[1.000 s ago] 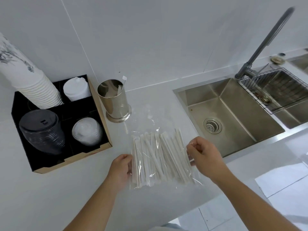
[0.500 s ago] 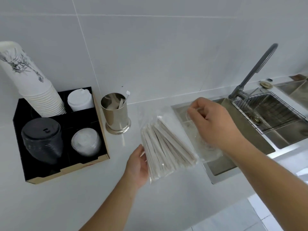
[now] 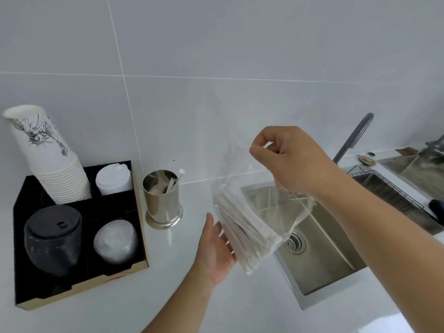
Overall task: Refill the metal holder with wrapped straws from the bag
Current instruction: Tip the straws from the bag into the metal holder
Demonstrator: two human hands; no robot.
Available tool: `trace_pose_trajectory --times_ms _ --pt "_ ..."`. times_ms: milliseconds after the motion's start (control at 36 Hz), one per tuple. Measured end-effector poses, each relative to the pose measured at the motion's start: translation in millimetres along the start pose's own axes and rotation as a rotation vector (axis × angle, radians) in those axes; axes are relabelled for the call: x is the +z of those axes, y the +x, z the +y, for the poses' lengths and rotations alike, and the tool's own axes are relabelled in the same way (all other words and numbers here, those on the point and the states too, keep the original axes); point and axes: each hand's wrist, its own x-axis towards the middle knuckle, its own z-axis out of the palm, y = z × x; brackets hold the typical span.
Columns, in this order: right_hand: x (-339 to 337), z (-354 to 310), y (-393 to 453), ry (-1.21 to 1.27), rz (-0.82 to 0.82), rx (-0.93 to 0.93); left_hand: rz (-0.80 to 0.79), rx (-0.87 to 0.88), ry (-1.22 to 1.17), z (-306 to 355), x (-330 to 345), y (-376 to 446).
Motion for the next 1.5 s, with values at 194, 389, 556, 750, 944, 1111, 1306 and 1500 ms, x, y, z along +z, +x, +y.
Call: trace_pose_trajectory --times_ms 194,389,556,750,944,1111,1306,1500 --pt "1 7 6 0.027 -0.028 0.046 -0.162 0.038 0.036 -5 5 8" --pt "-9 19 8 0.065 0.013 0.100 -0.147 0.067 0.048 -4 7 15" --pt "-25 23 5 0.334 0.061 0.075 -0.148 0.087 0.064 6 21 23" --pt "-28 59 -20 0.783 0.186 0.169 -0.156 0.163 0.028 21 33 27" --pt "11 99 -59 0.657 -0.007 0.198 -0.172 0.218 0.011 27 48 28" --pt "39 87 -62 0.506 0.217 0.119 -0.225 0.241 0.061 26 62 23" --pt "44 69 -45 0.319 0.492 0.001 -0.144 0.329 0.004 30 67 14" --pt "36 45 -24 0.269 0.496 -0.084 -0.194 0.474 -0.074 49 56 9"
